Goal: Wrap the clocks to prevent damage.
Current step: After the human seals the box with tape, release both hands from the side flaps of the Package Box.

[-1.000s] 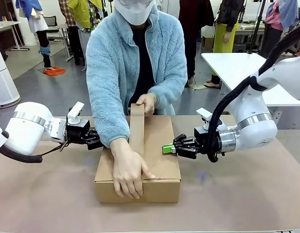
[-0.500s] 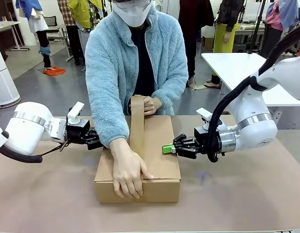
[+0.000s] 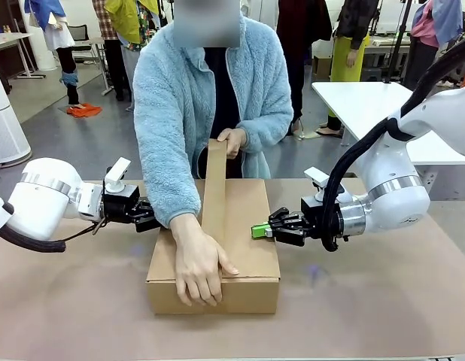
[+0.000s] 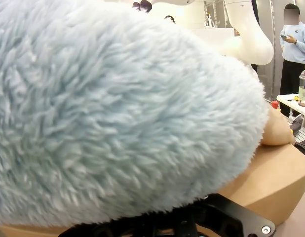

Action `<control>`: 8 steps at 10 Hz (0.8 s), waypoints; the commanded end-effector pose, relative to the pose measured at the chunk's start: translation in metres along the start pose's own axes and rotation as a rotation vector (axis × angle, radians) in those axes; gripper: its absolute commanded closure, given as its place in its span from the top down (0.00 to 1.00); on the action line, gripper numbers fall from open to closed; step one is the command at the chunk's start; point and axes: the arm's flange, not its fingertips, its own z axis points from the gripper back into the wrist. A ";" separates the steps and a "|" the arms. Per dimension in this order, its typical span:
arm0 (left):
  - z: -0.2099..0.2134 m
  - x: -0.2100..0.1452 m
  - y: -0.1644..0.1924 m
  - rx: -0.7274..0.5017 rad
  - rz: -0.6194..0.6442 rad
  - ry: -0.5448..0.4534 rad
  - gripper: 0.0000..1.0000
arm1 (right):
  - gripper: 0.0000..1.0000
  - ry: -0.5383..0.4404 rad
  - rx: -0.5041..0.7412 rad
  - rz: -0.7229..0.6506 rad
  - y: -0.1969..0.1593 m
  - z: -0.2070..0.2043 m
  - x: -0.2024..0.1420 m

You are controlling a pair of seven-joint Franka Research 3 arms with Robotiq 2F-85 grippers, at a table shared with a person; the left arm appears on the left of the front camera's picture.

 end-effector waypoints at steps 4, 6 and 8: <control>0.000 -0.001 0.000 0.004 0.002 0.003 0.00 | 0.01 0.011 -0.008 -0.001 0.001 -0.002 -0.001; 0.000 -0.001 0.000 0.004 0.002 0.003 0.00 | 0.01 0.011 -0.008 -0.001 0.001 -0.002 -0.001; 0.000 -0.001 0.000 0.004 0.002 0.003 0.00 | 0.01 0.011 -0.008 -0.001 0.001 -0.002 -0.001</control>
